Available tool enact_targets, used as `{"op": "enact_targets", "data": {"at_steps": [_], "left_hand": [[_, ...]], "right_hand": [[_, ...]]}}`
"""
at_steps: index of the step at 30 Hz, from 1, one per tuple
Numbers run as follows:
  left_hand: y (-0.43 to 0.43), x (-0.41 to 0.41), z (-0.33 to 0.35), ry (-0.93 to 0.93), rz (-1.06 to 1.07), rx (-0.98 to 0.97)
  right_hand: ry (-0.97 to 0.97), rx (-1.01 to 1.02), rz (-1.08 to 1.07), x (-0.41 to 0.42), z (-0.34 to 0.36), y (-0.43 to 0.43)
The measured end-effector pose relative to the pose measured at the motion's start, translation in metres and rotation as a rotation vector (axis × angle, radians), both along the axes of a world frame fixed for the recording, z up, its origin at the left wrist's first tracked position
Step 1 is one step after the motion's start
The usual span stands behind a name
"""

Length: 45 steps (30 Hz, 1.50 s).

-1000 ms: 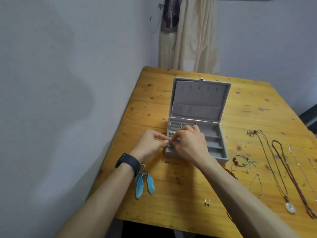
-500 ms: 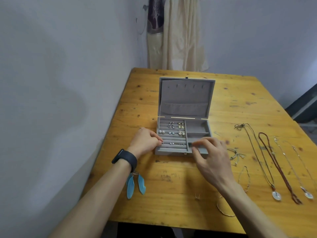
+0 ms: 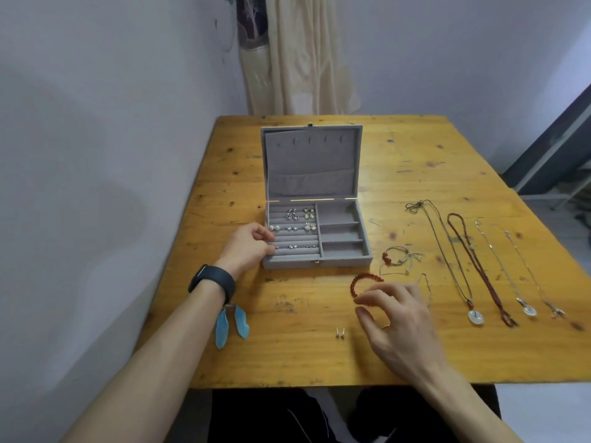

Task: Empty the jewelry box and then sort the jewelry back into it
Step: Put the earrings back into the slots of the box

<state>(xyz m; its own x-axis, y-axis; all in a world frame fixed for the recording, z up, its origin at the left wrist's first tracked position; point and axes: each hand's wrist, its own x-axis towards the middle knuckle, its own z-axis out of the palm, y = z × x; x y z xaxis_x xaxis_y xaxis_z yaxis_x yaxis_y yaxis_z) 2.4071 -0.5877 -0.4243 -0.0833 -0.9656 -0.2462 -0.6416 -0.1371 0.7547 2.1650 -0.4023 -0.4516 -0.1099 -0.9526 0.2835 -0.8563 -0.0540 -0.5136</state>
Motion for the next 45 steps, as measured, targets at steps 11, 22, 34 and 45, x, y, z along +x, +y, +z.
{"op": "enact_targets", "data": {"at_steps": [11,22,34,45], "left_hand": [[0.104,-0.028,0.009,-0.023,-0.075,-0.499],[0.174,-0.045,-0.038,-0.162,-0.237,-0.455],[0.173,-0.051,-0.044,-0.265,-0.243,-0.544],[0.124,-0.026,-0.002,0.114,-0.019,-0.373]], "right_hand": [[0.047,0.03,0.059,0.015,-0.018,0.028],[0.13,-0.116,0.029,0.027,-0.034,0.039],[-0.193,-0.092,-0.018,0.017,-0.023,0.042],[-0.411,-0.02,0.041,0.018,0.014,-0.023]]}}
